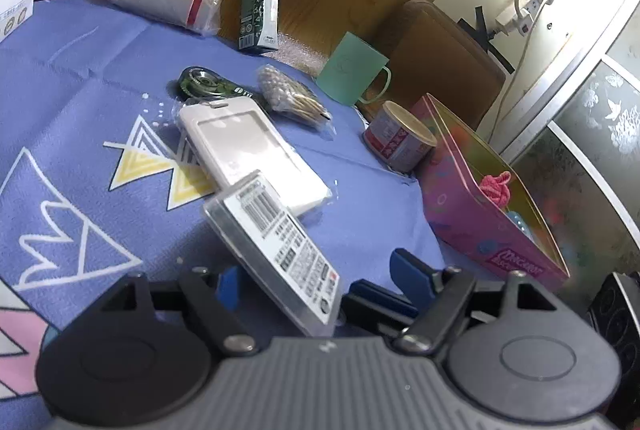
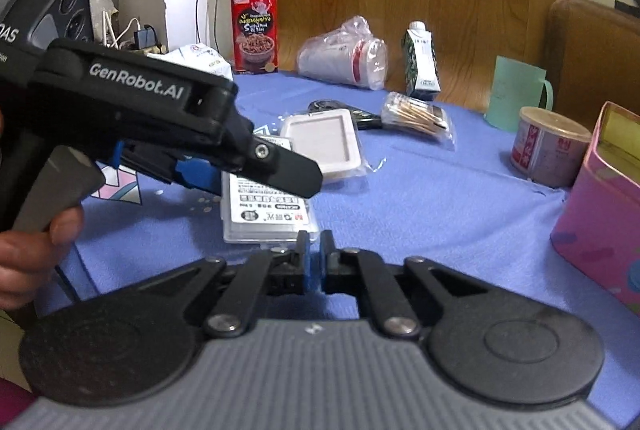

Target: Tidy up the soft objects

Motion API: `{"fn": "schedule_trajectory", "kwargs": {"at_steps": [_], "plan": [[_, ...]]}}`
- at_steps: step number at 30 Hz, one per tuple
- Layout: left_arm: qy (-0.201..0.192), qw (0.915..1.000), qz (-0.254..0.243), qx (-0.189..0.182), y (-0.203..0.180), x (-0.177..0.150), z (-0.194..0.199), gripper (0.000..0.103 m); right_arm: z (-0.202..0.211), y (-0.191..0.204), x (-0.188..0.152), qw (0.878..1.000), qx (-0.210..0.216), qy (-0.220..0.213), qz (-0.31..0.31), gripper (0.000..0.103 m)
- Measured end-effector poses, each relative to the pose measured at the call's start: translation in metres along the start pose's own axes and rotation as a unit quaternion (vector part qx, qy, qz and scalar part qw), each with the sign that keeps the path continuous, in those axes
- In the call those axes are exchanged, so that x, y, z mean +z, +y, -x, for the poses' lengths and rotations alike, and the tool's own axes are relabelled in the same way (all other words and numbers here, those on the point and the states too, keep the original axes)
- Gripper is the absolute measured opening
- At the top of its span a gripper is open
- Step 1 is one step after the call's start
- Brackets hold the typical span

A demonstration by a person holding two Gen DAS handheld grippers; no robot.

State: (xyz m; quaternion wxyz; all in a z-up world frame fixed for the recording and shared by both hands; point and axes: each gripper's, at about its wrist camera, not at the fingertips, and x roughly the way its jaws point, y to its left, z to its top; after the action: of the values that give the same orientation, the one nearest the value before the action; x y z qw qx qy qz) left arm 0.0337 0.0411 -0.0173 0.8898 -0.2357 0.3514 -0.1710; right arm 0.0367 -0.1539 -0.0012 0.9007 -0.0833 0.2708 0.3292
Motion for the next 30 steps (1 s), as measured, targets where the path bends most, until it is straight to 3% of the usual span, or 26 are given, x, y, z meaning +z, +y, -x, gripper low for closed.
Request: {"fn": "schedule_trajectory", "kwargs": {"at_steps": [2,4,8,10,12,13,18,19,21,26,30], "plan": [[-0.005,1.0,-0.001,-0.004,0.001,0.002,0.003,0.076,-0.002,0.006,0.003,1.0,-0.007,0.002,0.024,0.027],[-0.01,0.9999,0.0,-0.005,0.007,0.004,0.006,0.074,-0.002,0.011,0.005,0.999,-0.008,-0.001,0.046,0.047],[-0.008,0.9993,0.034,-0.016,0.029,0.007,0.007,0.061,-0.002,0.014,0.011,0.997,0.017,0.007,0.071,0.056],[-0.006,0.9982,0.053,-0.028,0.039,0.009,0.008,0.049,-0.002,0.01,0.014,0.997,0.045,0.015,0.063,0.065],[-0.004,0.9975,0.062,-0.034,0.048,0.011,0.007,0.039,-0.005,0.005,0.017,0.997,0.068,0.024,0.04,0.065],[-0.003,0.997,0.067,-0.039,0.051,0.011,0.007,0.026,-0.008,0.003,0.019,0.996,0.08,0.032,0.027,0.066],[0.004,0.9902,0.104,-0.094,0.066,0.007,0.005,0.014,-0.028,0.001,0.025,0.992,0.114,0.051,-0.021,0.07],[0.004,0.9891,0.109,-0.1,0.066,0.007,0.006,0.014,-0.032,0.003,0.024,0.992,0.118,0.048,-0.025,0.068],[0.0,0.9898,0.104,-0.097,0.061,0.009,0.01,0.014,-0.033,0.009,0.025,0.991,0.123,0.042,-0.021,0.053],[-0.006,0.9915,0.063,-0.113,0.03,0.026,0.013,0.014,-0.007,0.006,0.026,0.994,0.103,-0.007,-0.019,0.053],[0.005,0.9902,0.005,-0.14,-0.021,0.049,-0.007,0.014,0.024,-0.007,0.028,0.997,0.045,-0.058,-0.01,0.053]]}}
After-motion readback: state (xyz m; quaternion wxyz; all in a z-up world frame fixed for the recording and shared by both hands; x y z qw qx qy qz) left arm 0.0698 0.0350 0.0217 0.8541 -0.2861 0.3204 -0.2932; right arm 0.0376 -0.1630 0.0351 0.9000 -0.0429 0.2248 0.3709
